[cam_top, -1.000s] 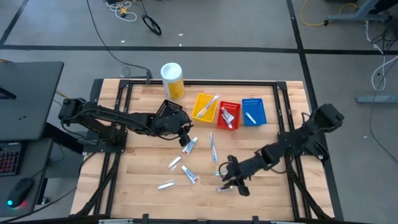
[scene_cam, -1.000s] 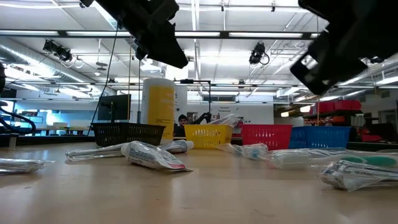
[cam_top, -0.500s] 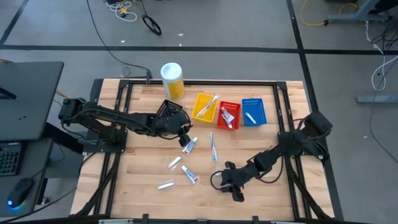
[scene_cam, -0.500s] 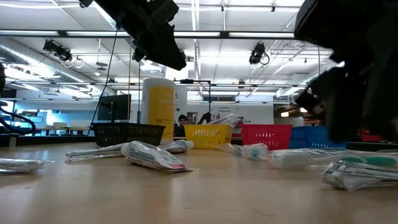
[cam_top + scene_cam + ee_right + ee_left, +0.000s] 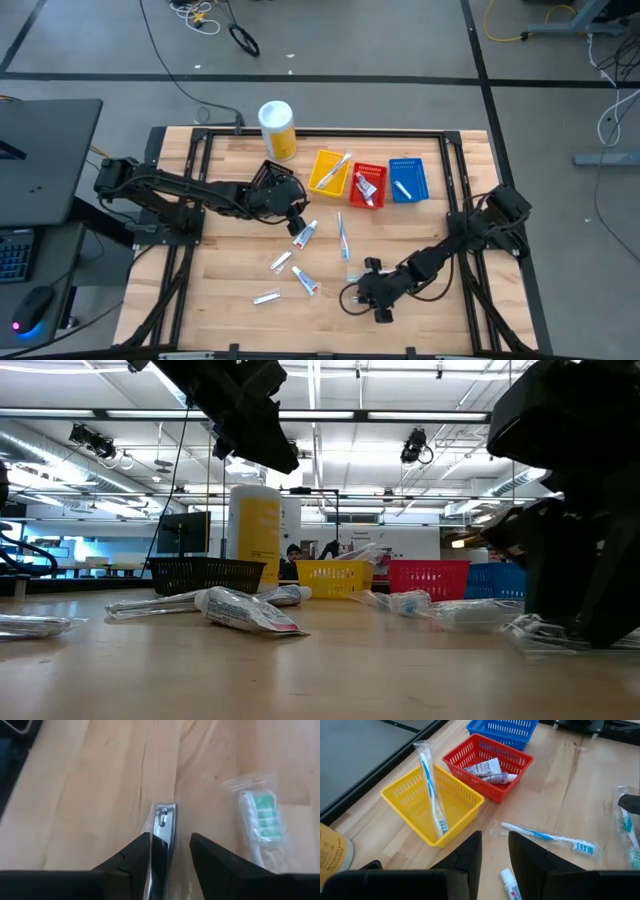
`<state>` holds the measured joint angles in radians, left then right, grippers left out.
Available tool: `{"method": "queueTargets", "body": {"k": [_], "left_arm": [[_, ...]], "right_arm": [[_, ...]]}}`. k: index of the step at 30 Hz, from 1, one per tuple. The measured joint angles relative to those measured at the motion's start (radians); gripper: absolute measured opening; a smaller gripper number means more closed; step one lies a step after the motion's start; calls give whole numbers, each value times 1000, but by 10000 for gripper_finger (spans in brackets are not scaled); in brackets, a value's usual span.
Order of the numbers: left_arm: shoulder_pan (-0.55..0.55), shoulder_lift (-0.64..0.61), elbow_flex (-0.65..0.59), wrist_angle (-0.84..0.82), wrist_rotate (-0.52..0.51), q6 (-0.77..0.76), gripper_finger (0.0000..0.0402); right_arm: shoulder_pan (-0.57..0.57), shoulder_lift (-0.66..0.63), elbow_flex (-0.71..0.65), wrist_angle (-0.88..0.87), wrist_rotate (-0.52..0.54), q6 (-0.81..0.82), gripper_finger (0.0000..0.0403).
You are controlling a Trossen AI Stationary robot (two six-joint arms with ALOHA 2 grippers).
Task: Pick & Place Travel size toiletries
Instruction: Put the silver nail cutter into the blue bin
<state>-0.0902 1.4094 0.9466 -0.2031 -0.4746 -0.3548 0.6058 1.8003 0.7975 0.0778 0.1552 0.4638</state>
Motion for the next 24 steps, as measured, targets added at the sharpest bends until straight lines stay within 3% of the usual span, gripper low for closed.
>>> {"method": "queueTargets", "body": {"k": [9,14,18,24], "left_arm": [[0,0,0,-3,0,20,105],[0,0,0,-3,-3,39,105],[0,0,0,-2,-3,39,105],[0,0,0,0,-3,37,105]], "right_arm": [[9,0,-1,-18,58,-35,74],[-10,-17,-6,16,16,-35,53],[-41,-106,-6,-17,32,-35,51],[-132,-321,-5,-256,105,-35,50]]}}
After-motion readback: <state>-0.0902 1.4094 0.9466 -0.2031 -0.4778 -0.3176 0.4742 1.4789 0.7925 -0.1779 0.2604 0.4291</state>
